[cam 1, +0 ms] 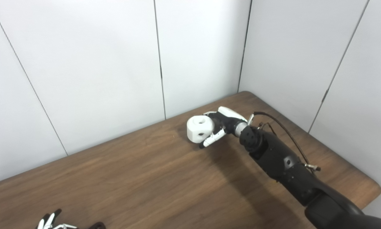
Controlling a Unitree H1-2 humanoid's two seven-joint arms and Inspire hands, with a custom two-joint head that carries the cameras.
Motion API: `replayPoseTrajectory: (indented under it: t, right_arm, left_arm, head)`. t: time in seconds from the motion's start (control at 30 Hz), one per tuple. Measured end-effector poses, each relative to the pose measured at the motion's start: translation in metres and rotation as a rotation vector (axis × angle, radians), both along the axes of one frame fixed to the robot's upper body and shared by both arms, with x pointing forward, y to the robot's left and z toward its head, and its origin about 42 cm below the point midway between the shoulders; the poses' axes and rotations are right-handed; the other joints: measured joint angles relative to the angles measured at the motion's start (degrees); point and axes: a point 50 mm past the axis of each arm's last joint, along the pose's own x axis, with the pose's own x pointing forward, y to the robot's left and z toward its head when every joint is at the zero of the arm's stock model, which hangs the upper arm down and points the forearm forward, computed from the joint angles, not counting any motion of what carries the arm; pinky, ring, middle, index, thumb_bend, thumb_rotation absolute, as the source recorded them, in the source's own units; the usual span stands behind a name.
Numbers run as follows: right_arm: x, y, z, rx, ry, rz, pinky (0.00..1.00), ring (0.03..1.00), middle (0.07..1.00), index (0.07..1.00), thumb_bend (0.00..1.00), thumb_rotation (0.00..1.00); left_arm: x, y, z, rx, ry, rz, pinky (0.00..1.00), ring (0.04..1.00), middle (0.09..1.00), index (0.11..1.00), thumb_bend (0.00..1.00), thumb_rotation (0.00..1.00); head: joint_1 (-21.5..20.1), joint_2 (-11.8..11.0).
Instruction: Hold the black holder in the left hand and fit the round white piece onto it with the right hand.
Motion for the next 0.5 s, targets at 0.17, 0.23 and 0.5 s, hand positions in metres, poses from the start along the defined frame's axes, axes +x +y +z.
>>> replayPoseTrajectory:
  t: [0.17, 0.23, 0.5]
  right_arm:
    - [0.002, -0.002, -0.007, -0.021, -0.05, 0.008, 0.85, 0.825, 0.8, 0.644, 0.86, 0.17]
    - [0.002, -0.004, -0.012, -0.028, -0.06, 0.004, 0.81, 0.797, 0.786, 0.621, 0.84, 0.17]
    - [0.003, -0.004, -0.013, -0.05, -0.1, 0.033, 0.8, 0.795, 0.77, 0.492, 0.53, 0.14]
  left_arm:
    - [-0.001, 0.0, 0.0, -0.002, 0.0, 0.001, 1.0, 1.0, 0.937, 0.48, 0.51, 0.04]
    - [-0.001, 0.0, 0.0, -0.002, 0.0, 0.001, 1.0, 1.0, 0.936, 0.48, 0.51, 0.04]
    - [-0.001, 0.0, 0.0, 0.0, 0.0, 0.001, 1.0, 1.0, 0.936, 0.48, 0.51, 0.04]
  head:
    - [0.0, 0.0]
    - [0.0, 0.0]
    - [0.0, 0.09]
